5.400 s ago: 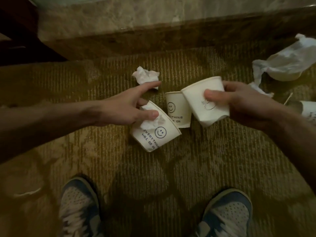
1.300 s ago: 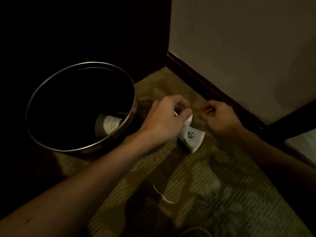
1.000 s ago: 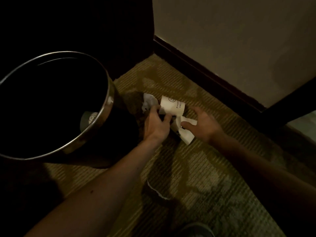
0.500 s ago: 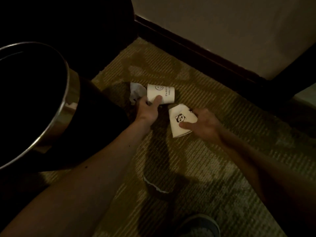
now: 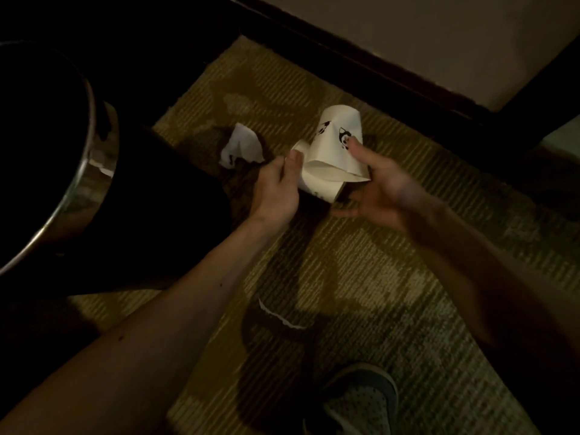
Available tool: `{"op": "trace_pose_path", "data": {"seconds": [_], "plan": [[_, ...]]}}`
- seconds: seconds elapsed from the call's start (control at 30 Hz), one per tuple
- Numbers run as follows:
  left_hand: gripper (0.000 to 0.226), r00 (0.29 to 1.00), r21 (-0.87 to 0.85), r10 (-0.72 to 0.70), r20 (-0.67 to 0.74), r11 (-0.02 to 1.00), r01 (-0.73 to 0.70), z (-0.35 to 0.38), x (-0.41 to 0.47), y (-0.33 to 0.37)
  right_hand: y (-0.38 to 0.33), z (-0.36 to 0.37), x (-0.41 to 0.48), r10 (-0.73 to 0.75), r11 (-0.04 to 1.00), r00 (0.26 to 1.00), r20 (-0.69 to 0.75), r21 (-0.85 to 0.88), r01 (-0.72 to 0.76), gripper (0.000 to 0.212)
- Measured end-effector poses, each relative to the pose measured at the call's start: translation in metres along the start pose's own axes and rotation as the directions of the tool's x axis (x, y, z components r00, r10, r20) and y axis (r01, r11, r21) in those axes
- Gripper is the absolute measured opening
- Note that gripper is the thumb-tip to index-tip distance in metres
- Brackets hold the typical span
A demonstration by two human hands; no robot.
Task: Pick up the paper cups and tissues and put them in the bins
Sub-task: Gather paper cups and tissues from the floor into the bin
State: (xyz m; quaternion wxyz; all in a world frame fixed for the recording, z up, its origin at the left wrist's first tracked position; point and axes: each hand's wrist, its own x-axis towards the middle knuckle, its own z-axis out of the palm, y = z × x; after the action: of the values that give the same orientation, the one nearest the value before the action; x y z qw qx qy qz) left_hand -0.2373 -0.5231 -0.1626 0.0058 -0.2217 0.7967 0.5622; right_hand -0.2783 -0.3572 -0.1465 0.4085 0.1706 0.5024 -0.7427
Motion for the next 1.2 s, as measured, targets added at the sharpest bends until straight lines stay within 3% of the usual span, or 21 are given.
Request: {"op": "trace_pose_path", "data": {"seconds": [0.1,0.2,0.4,0.5,0.57,0.63,0.7,0.8,0.87,0.97,1.07,1.2], "plan": [[0.043,0.998,-0.011,0.043,0.052,0.999,-0.043,-0.002,0.004,0.011,0.006,0.001,0.003,0.001,0.994,0.999,0.049,0.11,-0.006,0.052],[0.043,0.992,0.091,0.067,0.106,0.993,-0.077,-0.007,0.009,0.012,0.007,0.003,0.007,-0.015,0.99,1.0,0.008,0.142,0.013,0.048],[0.039,0.983,0.398,0.111,-0.146,0.916,-0.044,-0.023,0.037,0.001,0.008,-0.001,0.012,-0.032,0.982,0.998,-0.061,0.183,0.043,0.045],[0.049,0.996,0.393,-0.008,-0.084,0.918,0.04,-0.022,0.052,-0.013,0.009,-0.004,0.011,-0.033,0.987,0.998,-0.057,0.152,0.041,0.045],[0.053,0.994,0.486,-0.1,-0.053,0.866,0.113,-0.019,0.057,-0.023,0.009,-0.006,0.008,-0.042,0.991,0.998,-0.038,0.128,0.047,0.046],[0.045,0.995,0.618,-0.015,-0.103,0.783,0.075,-0.02,0.056,-0.032,0.008,-0.008,0.005,-0.054,0.993,0.998,-0.023,0.106,0.056,0.046],[0.033,0.985,0.595,0.108,-0.137,0.804,-0.005,-0.022,0.051,-0.038,0.007,-0.009,0.003,-0.052,0.994,0.998,-0.021,0.092,0.054,0.046],[0.021,0.987,0.429,0.15,-0.062,0.897,-0.109,-0.024,0.033,-0.039,0.007,-0.013,0.0,-0.031,0.998,0.999,-0.007,0.054,0.031,0.048],[0.031,0.994,0.34,0.112,-0.018,0.935,-0.099,-0.025,0.015,-0.034,0.008,-0.016,-0.003,-0.006,1.0,1.0,0.02,0.01,0.006,0.048],[0.045,0.994,0.358,0.106,0.014,0.928,-0.104,-0.035,-0.021,-0.034,0.013,-0.023,-0.008,0.05,0.998,0.996,0.074,-0.052,-0.047,0.048],[0.046,0.988,0.366,0.089,0.126,0.922,-0.13,-0.054,-0.058,-0.041,0.017,-0.029,-0.013,0.106,0.989,0.985,0.136,-0.118,-0.09,0.047],[0.022,0.911,0.488,0.068,0.406,0.827,-0.279,-0.076,-0.097,-0.06,0.021,-0.033,-0.018,0.182,0.973,0.963,0.199,-0.179,-0.147,0.055]]}}
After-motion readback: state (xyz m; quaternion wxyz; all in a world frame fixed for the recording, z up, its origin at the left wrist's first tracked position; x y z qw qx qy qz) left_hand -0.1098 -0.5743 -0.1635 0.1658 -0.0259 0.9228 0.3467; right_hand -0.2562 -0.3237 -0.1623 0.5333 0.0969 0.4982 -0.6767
